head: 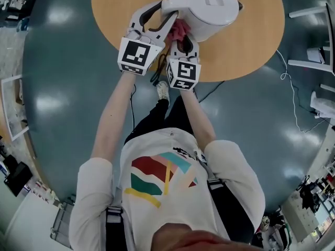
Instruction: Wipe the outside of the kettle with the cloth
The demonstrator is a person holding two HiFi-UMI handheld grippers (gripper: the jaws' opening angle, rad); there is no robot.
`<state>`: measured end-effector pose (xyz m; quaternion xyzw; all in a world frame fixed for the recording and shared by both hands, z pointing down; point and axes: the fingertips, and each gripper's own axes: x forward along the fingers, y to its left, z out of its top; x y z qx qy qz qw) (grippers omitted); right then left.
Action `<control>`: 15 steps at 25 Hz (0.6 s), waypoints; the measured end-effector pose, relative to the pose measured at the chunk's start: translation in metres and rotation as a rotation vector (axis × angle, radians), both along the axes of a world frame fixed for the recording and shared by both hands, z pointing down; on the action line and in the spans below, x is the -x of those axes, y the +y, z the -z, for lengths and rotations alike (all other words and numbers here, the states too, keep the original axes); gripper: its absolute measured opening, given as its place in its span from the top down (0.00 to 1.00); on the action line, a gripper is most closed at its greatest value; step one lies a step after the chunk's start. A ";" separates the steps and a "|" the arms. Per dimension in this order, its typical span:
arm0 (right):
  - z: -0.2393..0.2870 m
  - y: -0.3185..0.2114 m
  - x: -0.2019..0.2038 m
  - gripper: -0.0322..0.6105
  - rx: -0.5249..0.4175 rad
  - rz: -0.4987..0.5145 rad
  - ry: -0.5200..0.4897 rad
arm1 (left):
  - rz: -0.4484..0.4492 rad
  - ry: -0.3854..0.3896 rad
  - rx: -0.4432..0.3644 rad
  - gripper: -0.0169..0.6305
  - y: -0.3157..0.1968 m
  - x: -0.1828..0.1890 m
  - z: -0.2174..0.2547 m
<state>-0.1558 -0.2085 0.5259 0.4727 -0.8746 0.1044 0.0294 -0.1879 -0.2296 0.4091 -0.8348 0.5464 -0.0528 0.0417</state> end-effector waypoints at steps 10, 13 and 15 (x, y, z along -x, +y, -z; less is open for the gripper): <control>-0.006 0.009 -0.020 0.88 -0.013 -0.013 0.039 | 0.003 0.008 -0.013 0.66 0.003 0.000 -0.003; -0.008 0.012 -0.036 0.88 -0.014 0.000 0.042 | -0.002 0.003 -0.005 0.66 0.002 -0.006 -0.006; -0.006 0.013 -0.045 0.88 -0.017 0.005 0.044 | -0.006 -0.001 -0.007 0.66 0.001 -0.008 -0.005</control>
